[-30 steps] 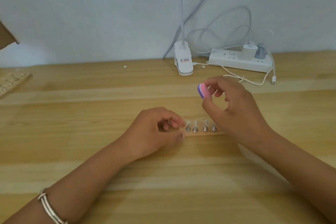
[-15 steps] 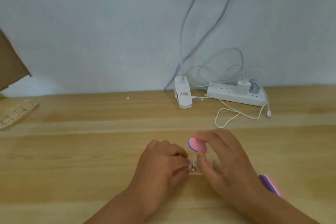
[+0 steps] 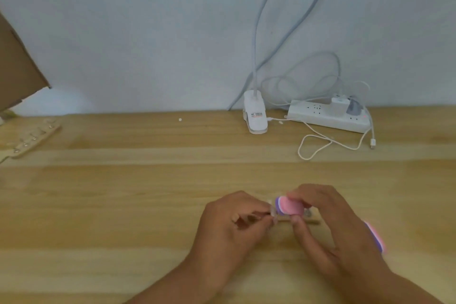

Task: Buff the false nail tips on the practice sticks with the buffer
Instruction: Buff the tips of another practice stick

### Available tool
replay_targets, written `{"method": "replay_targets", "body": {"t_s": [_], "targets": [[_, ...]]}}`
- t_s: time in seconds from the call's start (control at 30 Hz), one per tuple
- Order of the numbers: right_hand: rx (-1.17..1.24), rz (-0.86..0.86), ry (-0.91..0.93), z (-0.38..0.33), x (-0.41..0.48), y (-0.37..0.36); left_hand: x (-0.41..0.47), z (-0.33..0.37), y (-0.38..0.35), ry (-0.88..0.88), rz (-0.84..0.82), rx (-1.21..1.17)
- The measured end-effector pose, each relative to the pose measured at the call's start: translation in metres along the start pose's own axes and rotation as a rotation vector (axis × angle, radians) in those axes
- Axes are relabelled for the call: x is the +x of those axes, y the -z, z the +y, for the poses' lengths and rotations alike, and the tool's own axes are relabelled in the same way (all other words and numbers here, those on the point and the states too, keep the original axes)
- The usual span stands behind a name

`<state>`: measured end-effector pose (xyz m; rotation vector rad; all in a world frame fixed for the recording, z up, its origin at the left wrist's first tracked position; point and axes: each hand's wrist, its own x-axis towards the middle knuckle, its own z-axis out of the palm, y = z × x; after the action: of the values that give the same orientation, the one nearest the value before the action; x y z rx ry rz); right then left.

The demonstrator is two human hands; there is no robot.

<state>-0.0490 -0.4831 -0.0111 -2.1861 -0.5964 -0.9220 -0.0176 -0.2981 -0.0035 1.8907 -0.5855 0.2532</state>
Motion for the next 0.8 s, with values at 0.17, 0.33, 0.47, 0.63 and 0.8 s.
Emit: {"method": "replay_targets", "body": {"t_s": [0.17, 0.33, 0.47, 0.63, 0.8], "targets": [[0.047, -0.080, -0.080, -0.0003, -0.0033, 0.0010, -0.0071, -0.0041, 0.0047, 0.006, -0.120, 0.019], [0.071, -0.127, 0.044, 0.0001, -0.0059, -0.0005, -0.0091, -0.0031, 0.0055, 0.092, -0.109, -0.074], [0.055, -0.168, 0.071, 0.0014, -0.0075, -0.0016, -0.0090, -0.0013, 0.0078, 0.081, -0.160, -0.121], [0.051, -0.150, 0.051, 0.0011, -0.0067, -0.0030, -0.0100, -0.0035, 0.0077, 0.079, -0.186, -0.153], [0.092, -0.194, 0.001, -0.0027, -0.0039, -0.0022, -0.0099, -0.0054, 0.0073, 0.078, -0.174, -0.176]]}}
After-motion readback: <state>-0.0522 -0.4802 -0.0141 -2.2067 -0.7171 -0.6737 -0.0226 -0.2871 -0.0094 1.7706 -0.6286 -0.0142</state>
